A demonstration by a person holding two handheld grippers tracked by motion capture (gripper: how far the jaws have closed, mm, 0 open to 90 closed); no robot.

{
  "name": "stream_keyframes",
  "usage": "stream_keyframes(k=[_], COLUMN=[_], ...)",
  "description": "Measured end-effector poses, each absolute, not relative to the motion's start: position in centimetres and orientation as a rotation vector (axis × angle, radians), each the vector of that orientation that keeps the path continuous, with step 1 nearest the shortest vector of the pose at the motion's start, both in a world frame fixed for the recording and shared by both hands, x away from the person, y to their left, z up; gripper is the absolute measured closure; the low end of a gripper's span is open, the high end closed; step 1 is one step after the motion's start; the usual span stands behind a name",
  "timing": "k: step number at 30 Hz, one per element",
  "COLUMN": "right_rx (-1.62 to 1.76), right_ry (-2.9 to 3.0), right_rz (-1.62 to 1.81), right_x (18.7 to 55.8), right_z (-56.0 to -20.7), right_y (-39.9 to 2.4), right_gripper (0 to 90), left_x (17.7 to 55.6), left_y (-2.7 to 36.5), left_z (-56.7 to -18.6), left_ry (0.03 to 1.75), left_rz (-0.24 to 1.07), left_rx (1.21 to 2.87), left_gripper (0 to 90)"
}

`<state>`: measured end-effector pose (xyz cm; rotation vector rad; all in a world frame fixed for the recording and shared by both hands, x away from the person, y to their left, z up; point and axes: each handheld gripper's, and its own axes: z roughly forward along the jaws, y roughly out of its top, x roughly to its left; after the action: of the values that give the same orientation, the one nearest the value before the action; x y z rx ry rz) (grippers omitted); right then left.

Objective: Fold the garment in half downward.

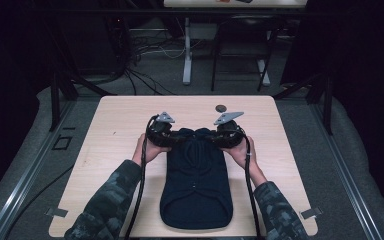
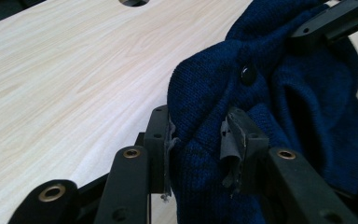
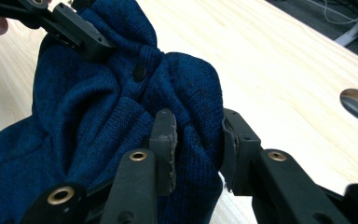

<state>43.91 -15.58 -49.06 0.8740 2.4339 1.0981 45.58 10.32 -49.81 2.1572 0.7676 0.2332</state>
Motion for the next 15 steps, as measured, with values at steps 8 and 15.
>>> stream_keyframes(k=[8, 15], right_rx=[0.834, 0.875], right_ry=[2.421, 2.474], right_rz=[1.114, 1.097], right_x=[43.4, 43.5], right_z=[-48.3, -47.6], right_y=[-15.9, -16.7], right_gripper=[68.0, 64.3], left_x=[45.0, 44.2], left_y=[10.0, 9.0], left_z=[-48.6, -47.7], left_ry=[0.701, 0.631], left_rz=[0.285, 0.329], left_rx=[2.177, 2.191], left_gripper=[67.3, 68.8])
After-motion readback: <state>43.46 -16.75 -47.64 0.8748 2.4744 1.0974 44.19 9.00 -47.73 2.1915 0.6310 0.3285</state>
